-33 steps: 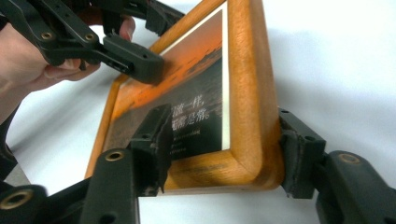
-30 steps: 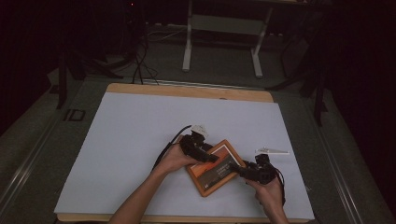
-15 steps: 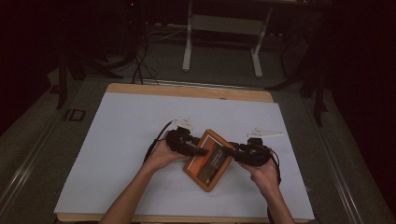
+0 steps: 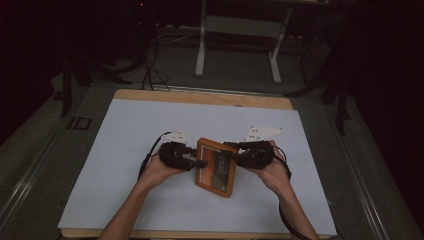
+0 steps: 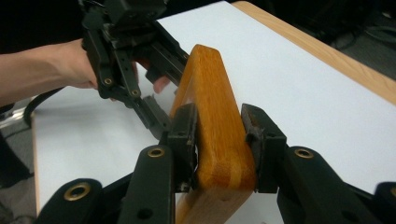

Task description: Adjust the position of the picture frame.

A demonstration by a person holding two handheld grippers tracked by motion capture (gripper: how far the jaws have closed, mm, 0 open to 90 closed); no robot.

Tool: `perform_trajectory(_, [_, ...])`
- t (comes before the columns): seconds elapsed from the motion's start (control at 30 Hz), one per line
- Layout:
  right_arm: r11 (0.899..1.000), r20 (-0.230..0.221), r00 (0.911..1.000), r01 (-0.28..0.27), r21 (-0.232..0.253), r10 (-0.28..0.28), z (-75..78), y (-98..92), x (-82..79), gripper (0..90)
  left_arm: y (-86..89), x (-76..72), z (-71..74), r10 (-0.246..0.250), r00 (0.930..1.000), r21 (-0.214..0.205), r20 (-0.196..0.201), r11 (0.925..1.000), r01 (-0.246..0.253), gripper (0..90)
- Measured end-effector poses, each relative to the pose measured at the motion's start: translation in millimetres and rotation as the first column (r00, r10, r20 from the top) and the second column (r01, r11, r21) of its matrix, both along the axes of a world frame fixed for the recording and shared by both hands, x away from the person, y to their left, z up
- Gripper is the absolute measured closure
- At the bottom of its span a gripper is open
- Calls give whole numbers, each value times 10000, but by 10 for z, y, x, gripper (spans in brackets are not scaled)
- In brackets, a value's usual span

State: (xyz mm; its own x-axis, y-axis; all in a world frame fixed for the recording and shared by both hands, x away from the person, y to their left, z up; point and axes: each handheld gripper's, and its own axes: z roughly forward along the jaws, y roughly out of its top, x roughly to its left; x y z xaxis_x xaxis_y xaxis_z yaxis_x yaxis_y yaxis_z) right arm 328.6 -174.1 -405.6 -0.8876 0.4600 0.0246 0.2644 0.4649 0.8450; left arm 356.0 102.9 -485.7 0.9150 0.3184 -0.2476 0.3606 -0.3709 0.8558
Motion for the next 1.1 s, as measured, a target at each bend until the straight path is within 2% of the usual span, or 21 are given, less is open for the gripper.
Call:
perform_trajectory(0.07, [9995, 212, 9993, -317, -30, 318, 15, 30, 5, 668, 27, -24, -7, 38, 10000, -86, 77, 10000, -37, 516])
perform_trajectory(0.23, [9969, 83, 9969, -782, 13, 782, 22, 14, 21, 652, 76, -108, -18, 71, 9992, -290, 388, 9996, -59, 577])
perform_trajectory(0.33, [9966, -7, 9966, -829, 22, 829, -4, -19, 23, 593, 82, -187, -14, 90, 9973, -318, 729, 9995, -67, 637])
perform_trajectory(0.43, [9950, -101, 9951, -980, 208, 982, -31, -61, 18, 565, 73, -256, -7, 78, 9944, -256, 1053, 9997, -52, 661])
perform_trajectory(0.5, [9951, -191, 9952, -954, 270, 959, -51, -85, 8, 516, 60, -304, -9, 70, 9925, -305, 1217, 9995, -33, 686])
perform_trajectory(0.63, [9933, -274, 9943, -1017, 542, 1033, -99, -133, -9, 507, 18, -365, 4, 192, 9879, -155, 1538, 9997, -170, 688])
perform_trajectory(0.7, [9930, -317, 9946, -962, 683, 985, -135, -155, -22, 482, 18, -384, 13, 165, 9870, -43, 1597, 9999, -160, 688])
perform_trajectory(0.83, [9961, -551, 9957, -713, 520, 742, -307, -200, -41, 448, 4, -431, 30, 175, 9841, 169, 1768, 9996, -208, 688])
perform_trajectory(0.93, [9975, -772, 9947, -653, 276, 673, -434, -235, -48, 457, 9, -435, 18, 309, 9850, 48, 1695, 9995, -322, 688])
perform_trajectory(1.03, [9948, -879, 9920, -864, 531, 909, -521, -304, -73, 503, 13, -425, 6, 421, 9862, -78, 1602, 9991, -413, 687])
perform_trajectory(1.1, [9951, -923, 9915, -877, 449, 915, -581, -342, -70, 528, 17, -417, -8, 525, 9868, -215, 1534, 9985, -498, 687])
